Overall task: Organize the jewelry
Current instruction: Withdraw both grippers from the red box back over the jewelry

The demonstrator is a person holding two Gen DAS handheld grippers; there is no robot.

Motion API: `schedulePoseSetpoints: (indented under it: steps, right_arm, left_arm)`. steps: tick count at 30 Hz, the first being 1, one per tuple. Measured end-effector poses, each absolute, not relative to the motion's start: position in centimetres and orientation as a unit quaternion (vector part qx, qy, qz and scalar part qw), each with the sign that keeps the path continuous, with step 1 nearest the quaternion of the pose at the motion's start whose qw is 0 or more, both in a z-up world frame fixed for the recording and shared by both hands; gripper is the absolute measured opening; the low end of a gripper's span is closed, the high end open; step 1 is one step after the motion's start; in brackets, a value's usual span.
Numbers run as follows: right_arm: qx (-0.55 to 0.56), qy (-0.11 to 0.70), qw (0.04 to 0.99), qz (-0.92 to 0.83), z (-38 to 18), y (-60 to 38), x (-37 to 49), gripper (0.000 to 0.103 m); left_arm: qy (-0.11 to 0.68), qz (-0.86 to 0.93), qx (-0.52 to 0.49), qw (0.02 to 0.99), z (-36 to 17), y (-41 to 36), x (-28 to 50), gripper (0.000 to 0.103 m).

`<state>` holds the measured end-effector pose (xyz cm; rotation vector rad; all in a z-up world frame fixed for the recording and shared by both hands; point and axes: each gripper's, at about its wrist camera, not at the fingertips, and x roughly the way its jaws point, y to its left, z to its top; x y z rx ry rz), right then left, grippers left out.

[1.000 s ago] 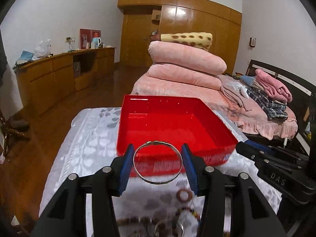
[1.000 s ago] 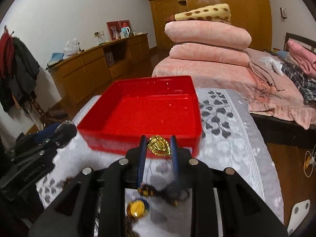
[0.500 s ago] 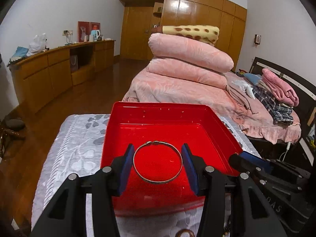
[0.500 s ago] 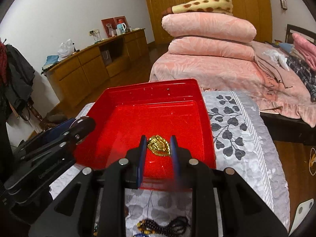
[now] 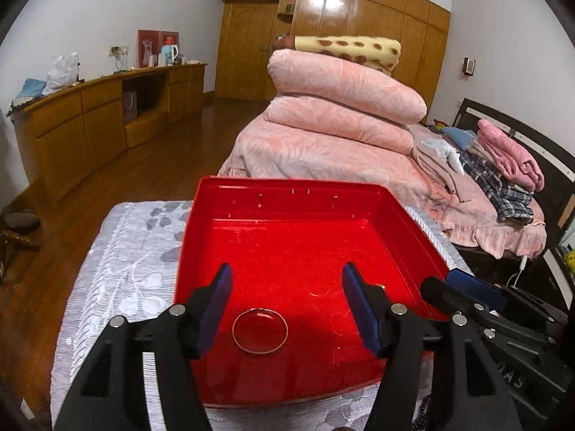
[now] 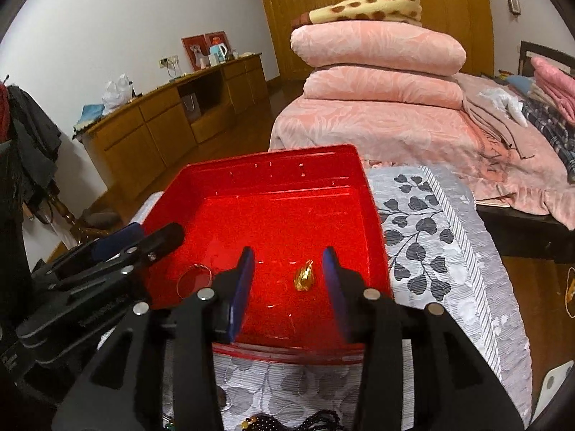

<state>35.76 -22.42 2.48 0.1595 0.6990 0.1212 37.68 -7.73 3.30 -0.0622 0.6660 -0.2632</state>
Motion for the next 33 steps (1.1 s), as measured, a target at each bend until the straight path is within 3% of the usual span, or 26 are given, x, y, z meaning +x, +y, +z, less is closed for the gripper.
schedulePoseSetpoints:
  steps: [16, 33]
  right_arm:
    - [0.069, 0.297, 0.949, 0.073, 3.4, -22.6, 26.6, 0.053]
    - [0.049, 0.345, 0.933, 0.086, -1.3, -21.2, 18.0, 0.053]
  left_arm:
    - [0.272, -0.088, -0.016, 0.958, 5.2, -2.3, 27.2, 0.075]
    - [0.340, -0.086, 0.000, 0.937, -0.7, -0.7, 18.1, 0.075]
